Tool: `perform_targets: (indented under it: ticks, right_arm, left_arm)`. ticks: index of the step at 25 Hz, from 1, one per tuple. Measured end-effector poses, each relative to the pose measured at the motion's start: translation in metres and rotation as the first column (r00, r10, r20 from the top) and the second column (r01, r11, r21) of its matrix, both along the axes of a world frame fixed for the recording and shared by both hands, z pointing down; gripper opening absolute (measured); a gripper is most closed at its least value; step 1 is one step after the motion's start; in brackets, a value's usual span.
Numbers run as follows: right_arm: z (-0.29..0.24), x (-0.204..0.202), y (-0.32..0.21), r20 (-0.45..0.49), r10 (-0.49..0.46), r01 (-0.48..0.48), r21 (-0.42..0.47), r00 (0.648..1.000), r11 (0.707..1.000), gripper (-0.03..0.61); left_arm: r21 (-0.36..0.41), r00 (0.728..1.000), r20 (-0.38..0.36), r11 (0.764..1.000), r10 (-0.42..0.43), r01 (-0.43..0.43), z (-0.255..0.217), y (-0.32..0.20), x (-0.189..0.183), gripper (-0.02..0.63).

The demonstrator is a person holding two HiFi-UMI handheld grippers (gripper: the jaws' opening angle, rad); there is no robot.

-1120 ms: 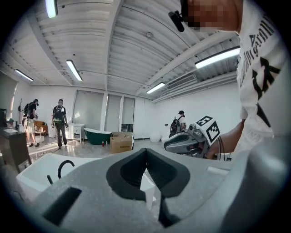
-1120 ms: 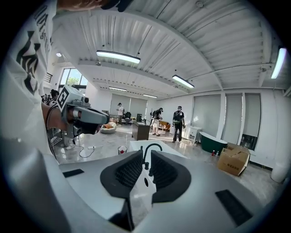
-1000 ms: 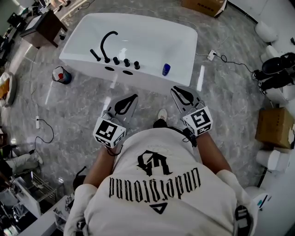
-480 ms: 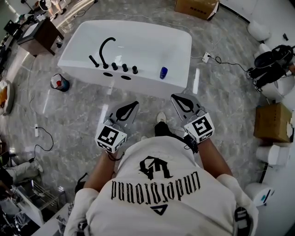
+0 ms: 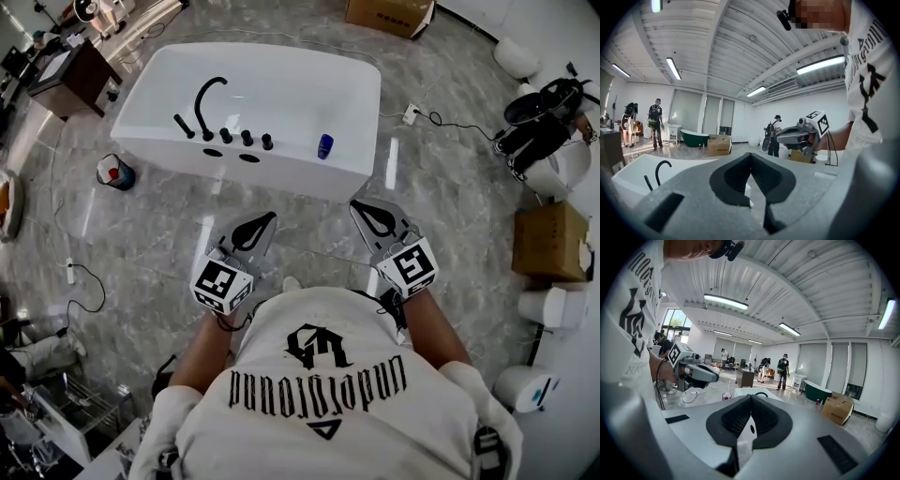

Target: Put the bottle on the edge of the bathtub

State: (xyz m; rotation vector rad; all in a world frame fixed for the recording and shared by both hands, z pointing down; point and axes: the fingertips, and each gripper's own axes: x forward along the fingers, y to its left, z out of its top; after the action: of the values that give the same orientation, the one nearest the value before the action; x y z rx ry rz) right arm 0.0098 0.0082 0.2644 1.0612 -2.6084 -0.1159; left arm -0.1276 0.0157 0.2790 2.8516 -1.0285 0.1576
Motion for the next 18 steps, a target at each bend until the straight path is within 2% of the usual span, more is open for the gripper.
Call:
perform_targets:
  ticks: [10,18]
  right_arm:
    - [-0.003,0.054,0.023,0.033,0.011,-0.011,-0.001,0.999,1.000,0.015]
    - [0.005,0.102,0.051,0.048,-0.019,0.021,-0.023,0.999,1.000,0.015]
  left_arm:
    - [0.011,0.998,0.035,0.998,0.053,-0.054,-0.008,0.014,0.066,0.015]
    - [-0.003,0.999,0.038,1.000,0.012,-0.012,-0.007,0.046,0.110,0.015]
